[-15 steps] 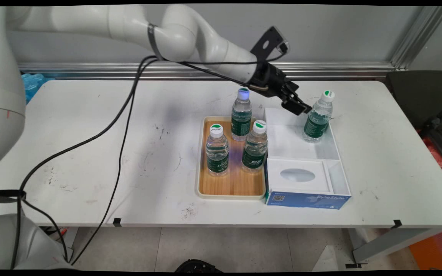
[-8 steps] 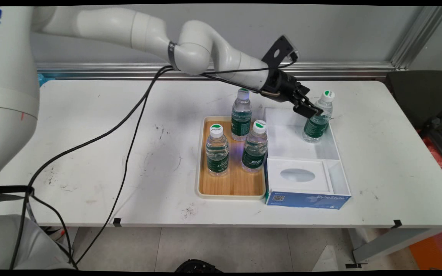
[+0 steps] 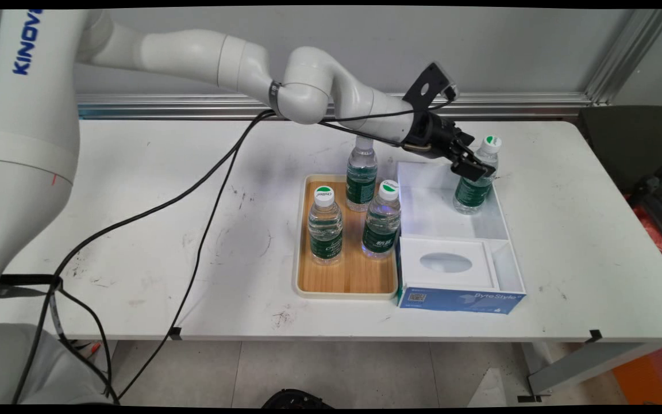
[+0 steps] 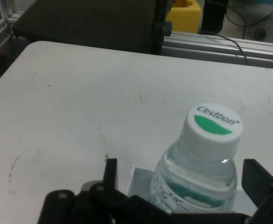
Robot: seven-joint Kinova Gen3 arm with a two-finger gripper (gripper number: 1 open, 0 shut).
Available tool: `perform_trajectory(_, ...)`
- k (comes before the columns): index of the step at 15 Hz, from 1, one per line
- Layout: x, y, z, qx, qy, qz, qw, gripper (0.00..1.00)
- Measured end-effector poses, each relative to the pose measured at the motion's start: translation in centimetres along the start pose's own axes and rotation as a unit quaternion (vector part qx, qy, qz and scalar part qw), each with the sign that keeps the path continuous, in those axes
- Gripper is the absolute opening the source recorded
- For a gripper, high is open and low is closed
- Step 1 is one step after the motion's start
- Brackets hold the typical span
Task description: Pick up the green bottle from the white box
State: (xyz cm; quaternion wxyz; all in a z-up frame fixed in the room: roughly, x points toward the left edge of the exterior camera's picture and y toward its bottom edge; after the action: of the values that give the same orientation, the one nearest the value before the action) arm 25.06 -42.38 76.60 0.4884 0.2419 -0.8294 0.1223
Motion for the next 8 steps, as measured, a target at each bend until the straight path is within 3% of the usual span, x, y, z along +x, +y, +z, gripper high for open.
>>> perform_trajectory(8,-0.6,0.2,1.4,-0.006,0.004,-0.004,1.0000,1.00)
